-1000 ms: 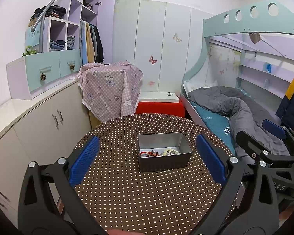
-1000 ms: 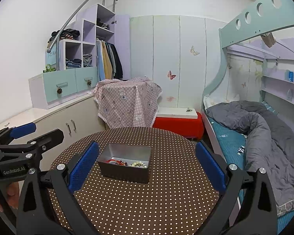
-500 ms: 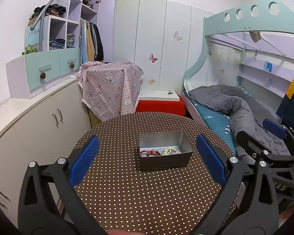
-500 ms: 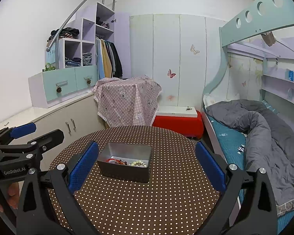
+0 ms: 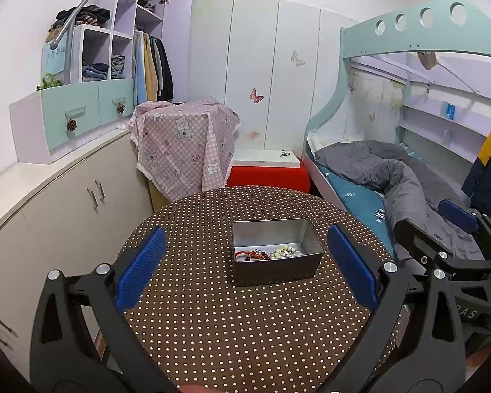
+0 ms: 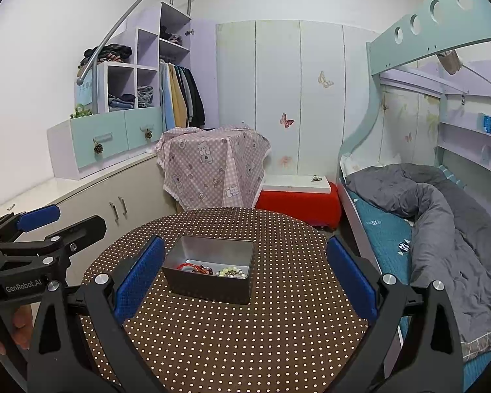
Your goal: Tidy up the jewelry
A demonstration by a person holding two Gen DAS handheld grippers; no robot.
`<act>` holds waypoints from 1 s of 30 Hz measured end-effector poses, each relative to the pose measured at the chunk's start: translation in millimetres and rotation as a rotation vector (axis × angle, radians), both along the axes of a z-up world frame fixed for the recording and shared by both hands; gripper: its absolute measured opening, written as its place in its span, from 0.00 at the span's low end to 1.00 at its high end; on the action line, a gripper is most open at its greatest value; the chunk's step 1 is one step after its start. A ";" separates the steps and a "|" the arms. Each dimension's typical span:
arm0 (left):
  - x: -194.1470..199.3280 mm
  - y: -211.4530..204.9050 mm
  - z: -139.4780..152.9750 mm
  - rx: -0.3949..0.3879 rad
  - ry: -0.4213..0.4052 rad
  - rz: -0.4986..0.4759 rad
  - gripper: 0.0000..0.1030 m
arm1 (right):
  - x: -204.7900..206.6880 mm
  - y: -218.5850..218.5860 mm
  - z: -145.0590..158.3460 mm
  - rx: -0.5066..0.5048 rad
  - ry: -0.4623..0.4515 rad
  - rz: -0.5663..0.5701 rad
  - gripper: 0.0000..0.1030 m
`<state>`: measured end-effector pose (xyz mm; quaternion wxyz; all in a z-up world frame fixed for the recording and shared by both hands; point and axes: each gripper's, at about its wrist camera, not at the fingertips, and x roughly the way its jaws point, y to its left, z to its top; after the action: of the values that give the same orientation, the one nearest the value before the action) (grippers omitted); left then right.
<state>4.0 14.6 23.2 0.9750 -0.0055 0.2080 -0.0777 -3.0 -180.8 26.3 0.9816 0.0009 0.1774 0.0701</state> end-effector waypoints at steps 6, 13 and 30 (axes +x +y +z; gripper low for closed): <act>-1.9 -1.4 1.5 0.014 -0.015 0.004 0.94 | -0.2 0.1 -0.1 -0.001 0.000 0.003 0.92; -1.9 0.0 2.2 0.001 -0.009 0.015 0.94 | 0.2 2.7 -0.7 -0.007 0.003 0.005 0.92; 3.3 2.9 -0.3 -0.019 0.023 0.008 0.94 | -0.2 3.1 -1.5 -0.006 0.009 0.009 0.92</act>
<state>7.3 17.5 22.9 0.9727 -0.0165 0.2185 -0.0759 -3.2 -177.7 24.8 0.9806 -0.0026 0.1818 0.0739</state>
